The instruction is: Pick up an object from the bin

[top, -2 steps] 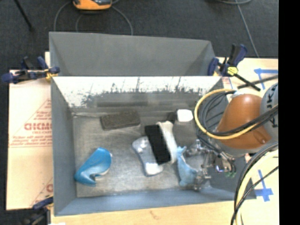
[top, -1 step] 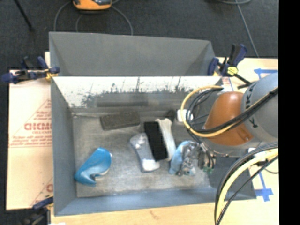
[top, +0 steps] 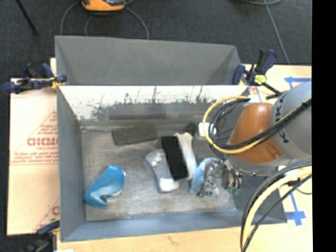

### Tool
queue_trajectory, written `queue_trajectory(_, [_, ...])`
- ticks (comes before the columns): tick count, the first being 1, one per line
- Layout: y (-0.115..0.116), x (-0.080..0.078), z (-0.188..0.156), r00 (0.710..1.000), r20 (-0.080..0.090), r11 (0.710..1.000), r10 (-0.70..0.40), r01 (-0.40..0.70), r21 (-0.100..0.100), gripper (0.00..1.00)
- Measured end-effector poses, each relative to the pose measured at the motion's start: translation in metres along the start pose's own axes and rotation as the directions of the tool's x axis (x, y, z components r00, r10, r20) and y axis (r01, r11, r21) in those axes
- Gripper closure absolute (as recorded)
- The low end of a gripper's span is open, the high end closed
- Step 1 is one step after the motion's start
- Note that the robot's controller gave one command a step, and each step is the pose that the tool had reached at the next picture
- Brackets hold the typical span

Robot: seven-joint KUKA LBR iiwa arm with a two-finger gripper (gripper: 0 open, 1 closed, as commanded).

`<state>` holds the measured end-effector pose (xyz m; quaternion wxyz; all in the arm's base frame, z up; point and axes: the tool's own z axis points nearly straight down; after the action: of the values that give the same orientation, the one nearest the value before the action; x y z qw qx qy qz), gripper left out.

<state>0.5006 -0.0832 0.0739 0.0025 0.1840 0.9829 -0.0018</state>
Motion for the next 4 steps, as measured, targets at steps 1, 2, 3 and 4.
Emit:
queue_trajectory(1, [0.000,0.001,-0.002,1.000,-0.001,1.000,-0.001,0.001,0.000,1.00])
queue_trajectory(2, [0.000,0.003,-0.019,1.000,-0.010,1.000,-0.002,0.002,0.000,1.00])
queue_trajectory(3, [0.001,0.001,-0.038,1.000,-0.004,1.000,-0.003,0.003,-0.003,1.00])
queue_trajectory(4, [0.001,0.000,-0.048,1.000,0.001,1.000,-0.004,0.004,-0.004,1.00])
